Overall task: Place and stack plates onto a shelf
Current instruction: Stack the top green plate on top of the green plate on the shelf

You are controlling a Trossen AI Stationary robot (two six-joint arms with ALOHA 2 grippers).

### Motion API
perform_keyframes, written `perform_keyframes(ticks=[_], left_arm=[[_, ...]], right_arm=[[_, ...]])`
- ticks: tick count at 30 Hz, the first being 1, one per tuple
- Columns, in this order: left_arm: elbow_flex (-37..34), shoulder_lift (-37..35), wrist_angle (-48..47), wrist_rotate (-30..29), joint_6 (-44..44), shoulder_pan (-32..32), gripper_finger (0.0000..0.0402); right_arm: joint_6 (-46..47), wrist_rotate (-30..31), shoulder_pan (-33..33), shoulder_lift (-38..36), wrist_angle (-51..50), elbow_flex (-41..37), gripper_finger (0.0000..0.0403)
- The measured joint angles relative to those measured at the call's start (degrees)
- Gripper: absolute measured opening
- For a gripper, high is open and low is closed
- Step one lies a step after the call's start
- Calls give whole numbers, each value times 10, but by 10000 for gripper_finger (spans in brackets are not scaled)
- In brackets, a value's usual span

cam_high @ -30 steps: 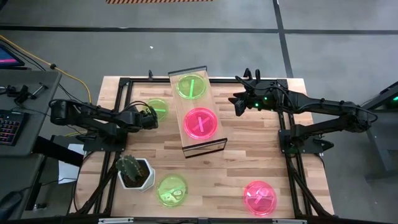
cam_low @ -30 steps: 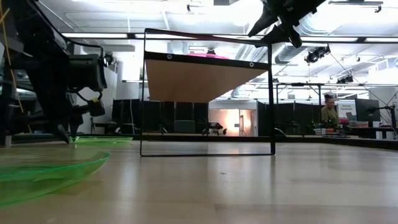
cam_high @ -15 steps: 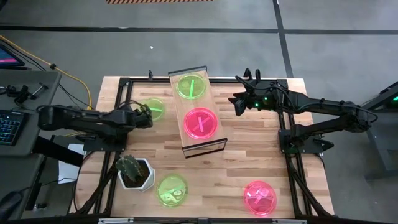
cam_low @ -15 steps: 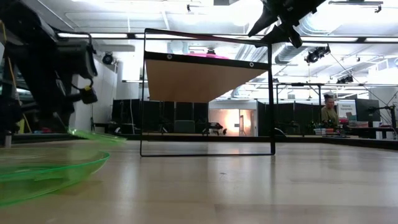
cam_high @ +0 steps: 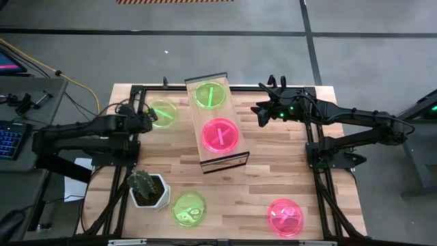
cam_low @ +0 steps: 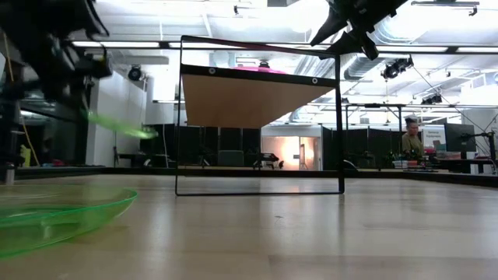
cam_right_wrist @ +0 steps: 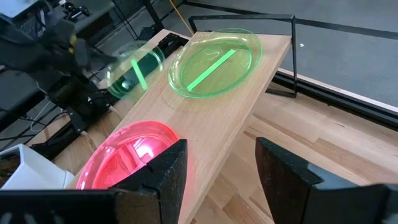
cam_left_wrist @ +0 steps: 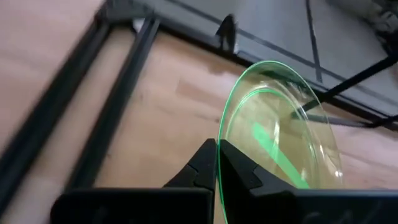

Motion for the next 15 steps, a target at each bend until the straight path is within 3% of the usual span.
perform_keyframes(ticks=[4,8,11,15], left_arm=[[64,-11,-45,-40,32,0,0],[122,-11,-12,-97,83,0,0],[147,-4,110,-105,208,0,0],[153,27,343,-90,392,0,0]], right_arm=[[0,0,0,0,0,0,172],[0,0,0,0,0,0,172],[0,10,0,0,0,0,172],[0,14,0,0,0,0,172]])
